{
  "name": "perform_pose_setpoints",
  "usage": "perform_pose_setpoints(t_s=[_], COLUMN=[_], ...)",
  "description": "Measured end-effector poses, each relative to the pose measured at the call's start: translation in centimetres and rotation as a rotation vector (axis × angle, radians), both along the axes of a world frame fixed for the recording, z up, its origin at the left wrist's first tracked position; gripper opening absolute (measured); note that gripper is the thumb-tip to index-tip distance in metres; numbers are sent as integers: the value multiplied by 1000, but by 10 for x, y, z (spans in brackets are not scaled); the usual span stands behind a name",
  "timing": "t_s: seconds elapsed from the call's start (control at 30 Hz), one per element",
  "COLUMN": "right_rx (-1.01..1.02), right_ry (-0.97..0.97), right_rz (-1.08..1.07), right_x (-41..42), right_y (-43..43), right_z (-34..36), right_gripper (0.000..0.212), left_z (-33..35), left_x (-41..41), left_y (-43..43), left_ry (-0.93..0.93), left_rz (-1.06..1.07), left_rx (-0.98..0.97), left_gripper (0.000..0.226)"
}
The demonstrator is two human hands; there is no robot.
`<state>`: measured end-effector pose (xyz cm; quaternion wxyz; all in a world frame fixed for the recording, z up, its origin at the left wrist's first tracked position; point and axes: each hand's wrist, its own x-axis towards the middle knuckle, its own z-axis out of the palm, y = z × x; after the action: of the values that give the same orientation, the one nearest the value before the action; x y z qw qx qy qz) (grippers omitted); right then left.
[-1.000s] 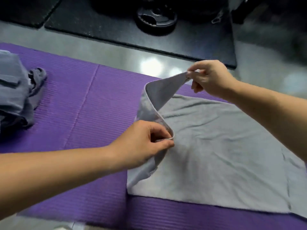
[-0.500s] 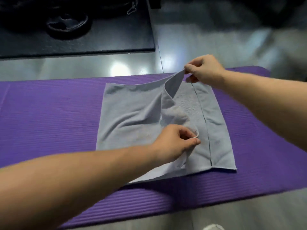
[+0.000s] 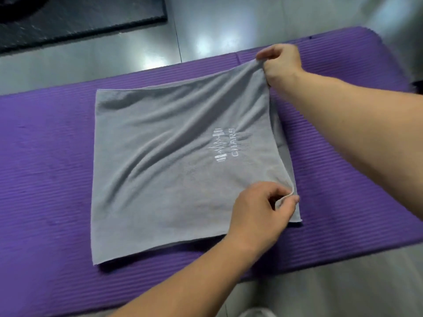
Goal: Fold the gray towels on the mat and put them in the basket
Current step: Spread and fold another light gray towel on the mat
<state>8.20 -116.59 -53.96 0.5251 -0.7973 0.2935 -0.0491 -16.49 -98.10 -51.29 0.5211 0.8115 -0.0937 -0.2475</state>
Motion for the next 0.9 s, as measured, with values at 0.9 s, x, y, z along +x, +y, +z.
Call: perform_pose_setpoints(t_s=[0.9], right_rx=[-343], right_ry=[32], right_rz=[205], right_x=[-13], right_y=[-17], right_z=[-52], right_gripper=[33], left_z=[-58], left_x=[255], left_y=[136], left_ry=[-563], left_rz=[87], left_rx=[748], left_gripper=[42])
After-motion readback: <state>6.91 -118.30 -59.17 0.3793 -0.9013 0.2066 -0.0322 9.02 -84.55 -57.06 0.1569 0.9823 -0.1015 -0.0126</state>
